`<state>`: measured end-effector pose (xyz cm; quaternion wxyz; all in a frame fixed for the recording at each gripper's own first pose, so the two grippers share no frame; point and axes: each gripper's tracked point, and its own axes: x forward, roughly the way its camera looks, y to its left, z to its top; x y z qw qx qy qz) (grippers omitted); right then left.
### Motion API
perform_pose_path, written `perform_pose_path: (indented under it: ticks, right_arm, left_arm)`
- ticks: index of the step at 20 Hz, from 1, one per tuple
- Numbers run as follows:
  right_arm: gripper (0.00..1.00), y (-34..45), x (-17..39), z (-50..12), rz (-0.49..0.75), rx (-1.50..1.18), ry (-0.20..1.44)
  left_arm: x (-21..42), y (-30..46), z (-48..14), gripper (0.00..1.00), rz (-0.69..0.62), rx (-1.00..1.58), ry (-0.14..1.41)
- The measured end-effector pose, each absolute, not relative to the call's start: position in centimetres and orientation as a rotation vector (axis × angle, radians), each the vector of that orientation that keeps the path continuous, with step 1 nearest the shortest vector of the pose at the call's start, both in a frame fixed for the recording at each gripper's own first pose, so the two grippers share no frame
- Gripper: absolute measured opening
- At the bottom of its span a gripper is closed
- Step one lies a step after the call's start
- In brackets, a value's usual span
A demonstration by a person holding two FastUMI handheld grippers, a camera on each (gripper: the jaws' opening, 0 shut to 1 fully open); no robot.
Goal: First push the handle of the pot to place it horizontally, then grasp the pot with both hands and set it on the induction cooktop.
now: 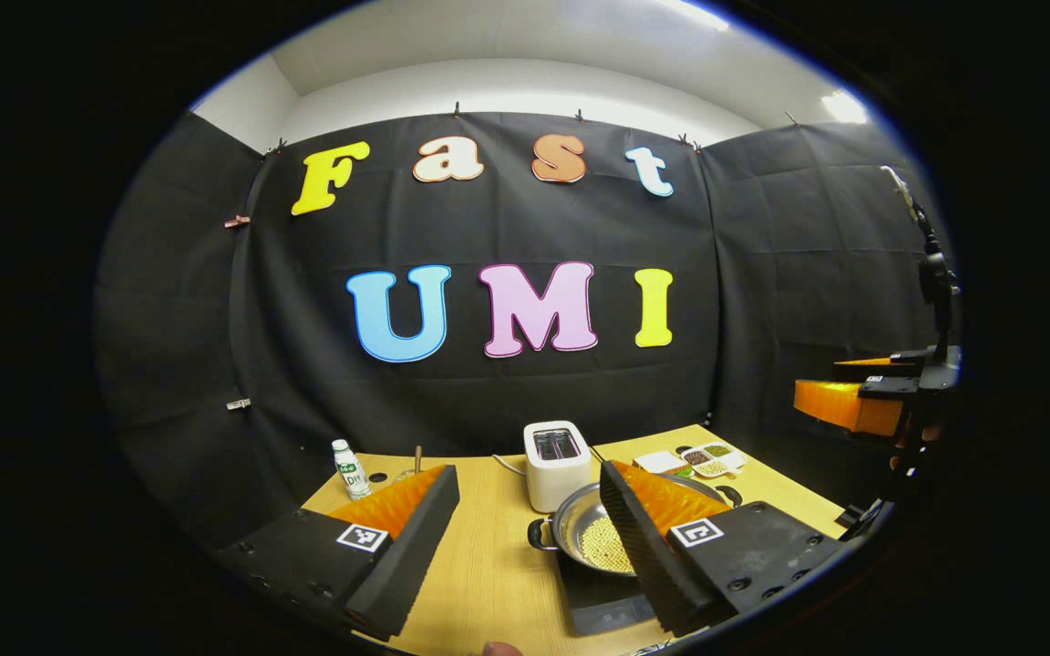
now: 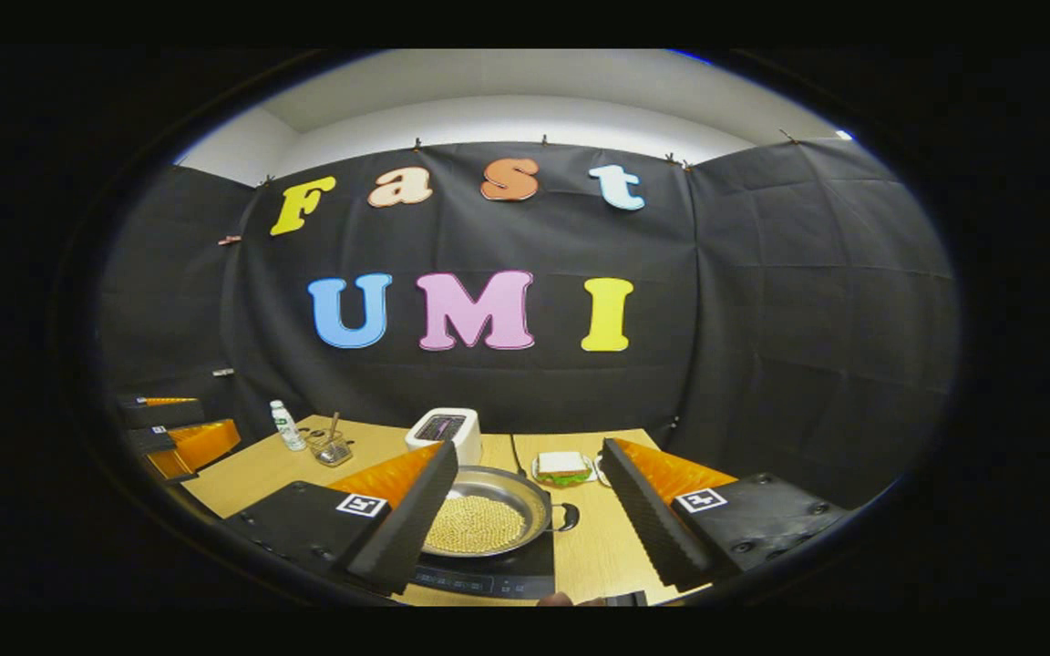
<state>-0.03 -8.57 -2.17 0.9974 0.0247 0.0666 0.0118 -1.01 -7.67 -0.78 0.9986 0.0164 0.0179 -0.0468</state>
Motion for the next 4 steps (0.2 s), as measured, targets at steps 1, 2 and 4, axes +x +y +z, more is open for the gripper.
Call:
perform_pose_path:
  ticks: [1, 2, 4]
  right_arm:
    - [0.99, -8.53, -0.10, -2.16, 0.025, 0.050, 0.134]
    - [0.94, -8.53, -0.03, -2.18, 0.025, 0.049, 0.135]
    - [0.99, -8.61, -0.02, -2.37, 0.024, 0.046, 0.142]
  left_arm:
    - [-0.93, -7.60, -0.80, 0.97, -0.093, 0.032, 0.037]
    - [-0.89, -7.53, -0.76, 0.97, -0.093, 0.031, 0.037]
    - [-0.73, -7.42, -1.01, 0.97, -0.094, 0.029, 0.045]
